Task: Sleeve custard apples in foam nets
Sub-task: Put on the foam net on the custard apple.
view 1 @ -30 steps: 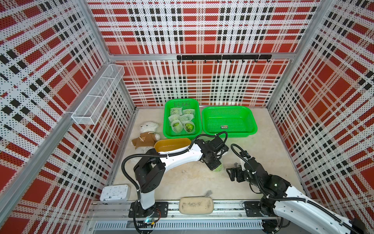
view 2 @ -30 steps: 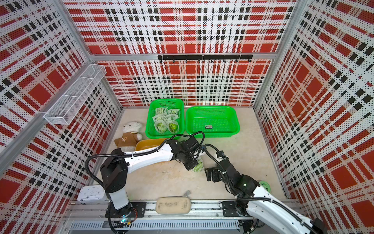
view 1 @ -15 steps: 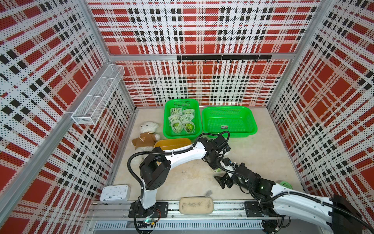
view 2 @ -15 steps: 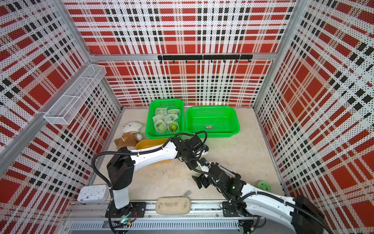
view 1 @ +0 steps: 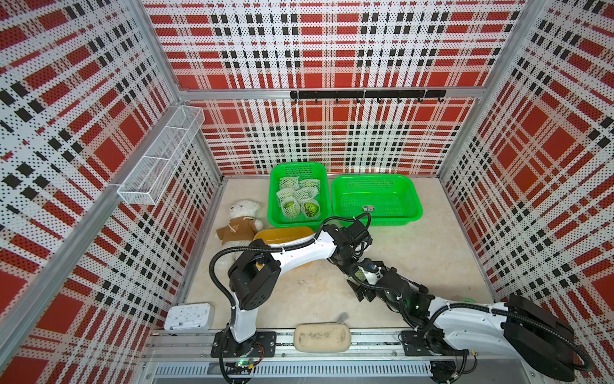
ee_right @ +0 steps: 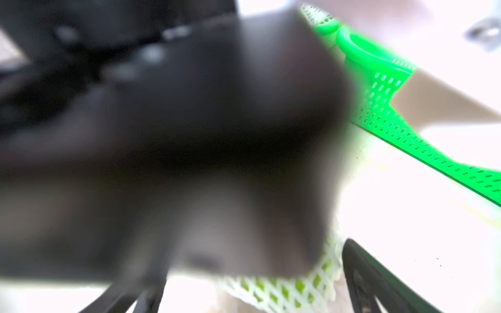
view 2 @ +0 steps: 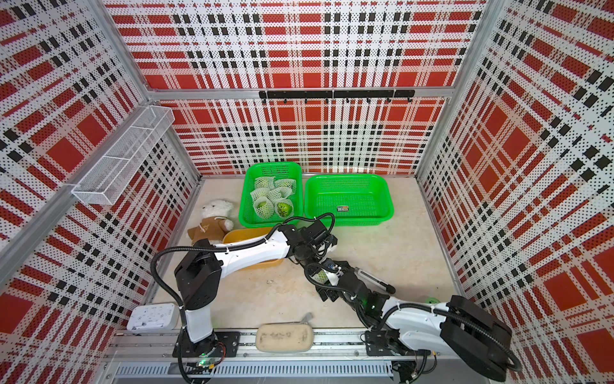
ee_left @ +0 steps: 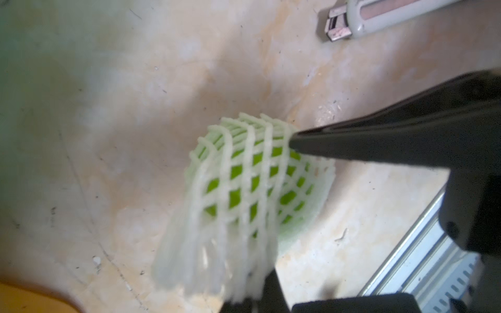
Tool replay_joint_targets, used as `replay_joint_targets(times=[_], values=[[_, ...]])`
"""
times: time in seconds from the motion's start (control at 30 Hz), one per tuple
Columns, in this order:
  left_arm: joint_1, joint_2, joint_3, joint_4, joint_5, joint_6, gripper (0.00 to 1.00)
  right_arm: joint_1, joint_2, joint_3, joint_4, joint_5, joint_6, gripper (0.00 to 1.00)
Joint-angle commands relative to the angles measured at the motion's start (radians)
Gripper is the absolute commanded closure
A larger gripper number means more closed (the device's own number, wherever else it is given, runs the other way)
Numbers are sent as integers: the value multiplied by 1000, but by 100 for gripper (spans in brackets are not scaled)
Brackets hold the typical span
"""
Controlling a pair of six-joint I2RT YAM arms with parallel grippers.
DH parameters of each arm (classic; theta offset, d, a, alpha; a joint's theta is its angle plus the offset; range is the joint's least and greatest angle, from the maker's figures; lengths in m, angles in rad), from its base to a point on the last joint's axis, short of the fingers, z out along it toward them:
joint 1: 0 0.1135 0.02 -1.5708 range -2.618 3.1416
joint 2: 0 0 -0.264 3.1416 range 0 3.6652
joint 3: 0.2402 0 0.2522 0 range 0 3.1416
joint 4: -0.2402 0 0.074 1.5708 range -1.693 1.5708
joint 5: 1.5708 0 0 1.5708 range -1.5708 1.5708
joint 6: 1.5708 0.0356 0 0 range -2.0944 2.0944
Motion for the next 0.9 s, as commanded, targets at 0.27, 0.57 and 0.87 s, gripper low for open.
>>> replay_joint_targets(times=[0.27,0.57,0.87], values=[[38,-55,-58,63,52,-72,100,4,-176,-100,114,72,-38,0],[46,-48,-41,85,127,-80,100,4,56,-132,420,58,-125,0],[23,-36,-19,65,129,-65,100,3,357,-87,667,52,-161,0]])
